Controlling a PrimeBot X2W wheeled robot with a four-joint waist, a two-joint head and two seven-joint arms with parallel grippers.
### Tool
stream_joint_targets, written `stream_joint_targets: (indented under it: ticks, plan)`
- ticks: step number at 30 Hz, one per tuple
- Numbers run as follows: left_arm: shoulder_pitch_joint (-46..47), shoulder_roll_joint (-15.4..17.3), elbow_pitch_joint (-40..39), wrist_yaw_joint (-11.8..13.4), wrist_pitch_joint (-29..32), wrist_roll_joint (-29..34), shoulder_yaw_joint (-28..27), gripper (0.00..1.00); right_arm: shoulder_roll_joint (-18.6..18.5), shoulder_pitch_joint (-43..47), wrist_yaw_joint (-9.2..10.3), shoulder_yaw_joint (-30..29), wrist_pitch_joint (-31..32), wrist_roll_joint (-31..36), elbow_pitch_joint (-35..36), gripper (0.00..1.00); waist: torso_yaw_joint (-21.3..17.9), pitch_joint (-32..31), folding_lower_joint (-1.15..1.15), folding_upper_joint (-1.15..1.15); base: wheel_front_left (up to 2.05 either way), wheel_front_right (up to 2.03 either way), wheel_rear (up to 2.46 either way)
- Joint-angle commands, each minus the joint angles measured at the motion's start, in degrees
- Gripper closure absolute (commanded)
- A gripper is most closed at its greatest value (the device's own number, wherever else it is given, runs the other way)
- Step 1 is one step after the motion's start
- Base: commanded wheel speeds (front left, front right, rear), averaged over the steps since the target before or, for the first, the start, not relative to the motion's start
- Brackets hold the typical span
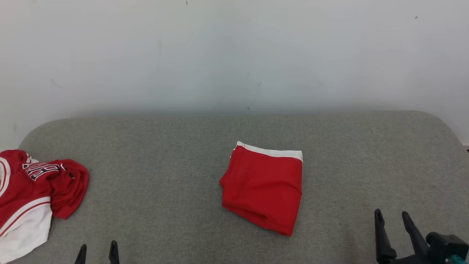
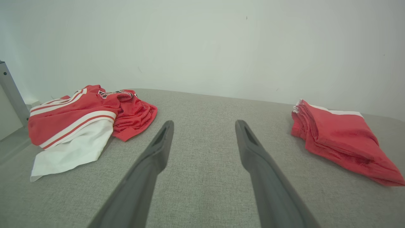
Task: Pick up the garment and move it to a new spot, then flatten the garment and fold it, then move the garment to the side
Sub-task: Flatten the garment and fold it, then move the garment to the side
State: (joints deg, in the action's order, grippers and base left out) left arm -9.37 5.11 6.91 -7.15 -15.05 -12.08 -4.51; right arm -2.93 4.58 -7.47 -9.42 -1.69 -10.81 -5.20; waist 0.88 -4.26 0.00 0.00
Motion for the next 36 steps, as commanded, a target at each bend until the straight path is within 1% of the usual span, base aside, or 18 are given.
stream_joint_targets:
  ticks: [1,8,18,28,29,31,32,34,35,36]
  plan:
    - [-0.66,0.25,-0.39,-0.34,-0.21,0.79,0.07,0.00,0.09,0.71,-0.03,0.41,0.07,0.18,-0.37,0.00,-0.11,-0.07,0.00,0.00,0.00,0.00,0.00]
    - [-1.28,0.45,-1.21,-0.23,-0.21,0.50,1.71,0.00,0.05,0.58,-0.03,2.90,-0.02,-0.20,-1.47,0.00,-0.45,-0.13,0.00,0.00,0.00,0.00,0.00]
    - [-1.03,0.96,-1.20,-0.26,-0.21,-0.25,3.64,0.00,0.05,0.31,-0.03,3.43,0.95,-0.49,-1.58,0.00,-0.06,-0.07,0.00,0.00,0.00,0.00,0.00]
    - [-0.72,1.06,-1.21,-0.26,-0.21,-0.43,4.01,0.00,0.06,0.43,-0.03,3.62,2.29,0.05,-1.33,0.00,0.88,-0.10,0.00,0.00,0.00,0.00,0.00]
    - [-0.69,1.05,-1.14,-0.26,-0.21,-0.43,4.07,0.00,0.05,0.28,-0.03,3.37,3.33,0.11,-1.61,0.00,1.09,-0.09,0.00,0.00,0.00,0.00,0.00]
    - [-0.59,1.00,-1.06,-0.26,-0.21,-0.49,4.22,0.00,0.05,-0.62,-0.03,2.77,7.82,-2.95,-2.42,0.00,1.47,0.01,0.00,0.00,0.00,0.00,0.00]
    - [-0.59,0.97,-1.03,-0.26,-0.21,-0.48,4.28,0.00,0.08,-1.41,-0.04,2.97,11.53,-4.40,-2.83,0.00,1.61,0.07,0.00,0.00,0.00,0.00,0.00]
    - [-0.71,0.94,-0.98,-0.27,-0.21,-0.58,4.33,0.00,0.21,-3.72,-0.08,4.90,19.95,-4.19,-2.14,0.00,1.95,0.27,0.00,0.00,0.00,0.00,0.00]
    - [-0.80,0.94,-1.02,-0.27,-0.21,-0.63,4.21,0.00,-0.07,-5.37,-0.07,3.11,23.75,-6.28,-2.02,0.00,2.06,0.40,0.00,0.00,0.00,0.00,0.00]
    - [-0.85,0.88,-1.06,-0.27,-0.21,-0.67,4.26,0.00,-0.28,-6.73,-0.03,3.18,27.38,-5.67,-1.33,0.00,2.29,0.58,0.00,0.00,0.00,0.00,0.00]
